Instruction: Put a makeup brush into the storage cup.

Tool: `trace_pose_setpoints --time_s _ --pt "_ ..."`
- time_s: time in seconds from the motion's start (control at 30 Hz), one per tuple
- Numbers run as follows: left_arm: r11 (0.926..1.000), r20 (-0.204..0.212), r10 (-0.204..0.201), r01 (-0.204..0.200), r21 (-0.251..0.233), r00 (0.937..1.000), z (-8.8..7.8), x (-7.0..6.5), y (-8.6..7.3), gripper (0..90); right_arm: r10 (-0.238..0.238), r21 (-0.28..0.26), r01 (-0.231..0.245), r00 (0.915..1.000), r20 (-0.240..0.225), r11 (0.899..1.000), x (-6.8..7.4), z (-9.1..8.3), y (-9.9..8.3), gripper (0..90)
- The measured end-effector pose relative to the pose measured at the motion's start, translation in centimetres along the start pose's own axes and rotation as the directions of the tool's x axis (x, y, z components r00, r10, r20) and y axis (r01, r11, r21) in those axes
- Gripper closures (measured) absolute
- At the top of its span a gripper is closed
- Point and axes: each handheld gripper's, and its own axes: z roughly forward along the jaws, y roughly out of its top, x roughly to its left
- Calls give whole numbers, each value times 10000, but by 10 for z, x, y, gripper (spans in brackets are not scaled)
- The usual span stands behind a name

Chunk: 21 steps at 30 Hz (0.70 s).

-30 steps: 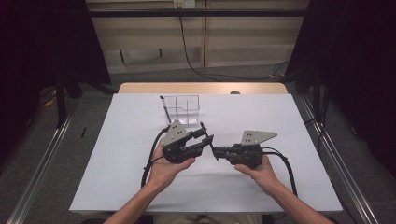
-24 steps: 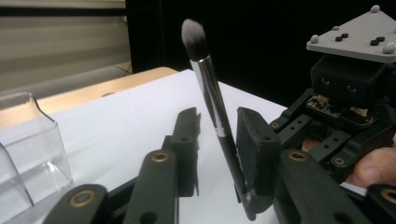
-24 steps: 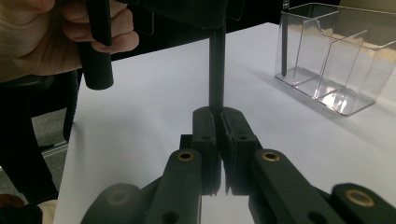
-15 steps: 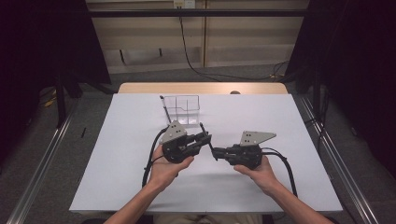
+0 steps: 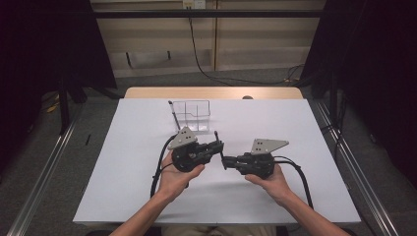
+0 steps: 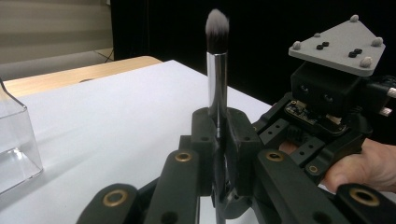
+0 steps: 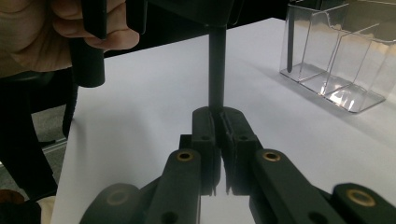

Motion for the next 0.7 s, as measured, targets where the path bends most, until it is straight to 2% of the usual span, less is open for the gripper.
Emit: trace_pose_setpoints --time_s 0.1,0.27,0.47,0.7 --pt "9998 92 182 -182 -15 9998 1 -3 0 841 -70 6 70 10000 -8 10000 1 0 0 840" --pt "10000 148 84 -85 20 9999 0 -3 1 841 -80 -55 80 9999 -107 10000 2 0 1 833" --pt "9998 236 155 -157 75 9996 3 -6 1 841 15 -226 -18 9999 -148 9997 1 -2 1 799" --pt "9997 315 230 -232 70 9992 3 -6 2 841 162 -300 -172 9993 -333 9994 1 -3 2 689"
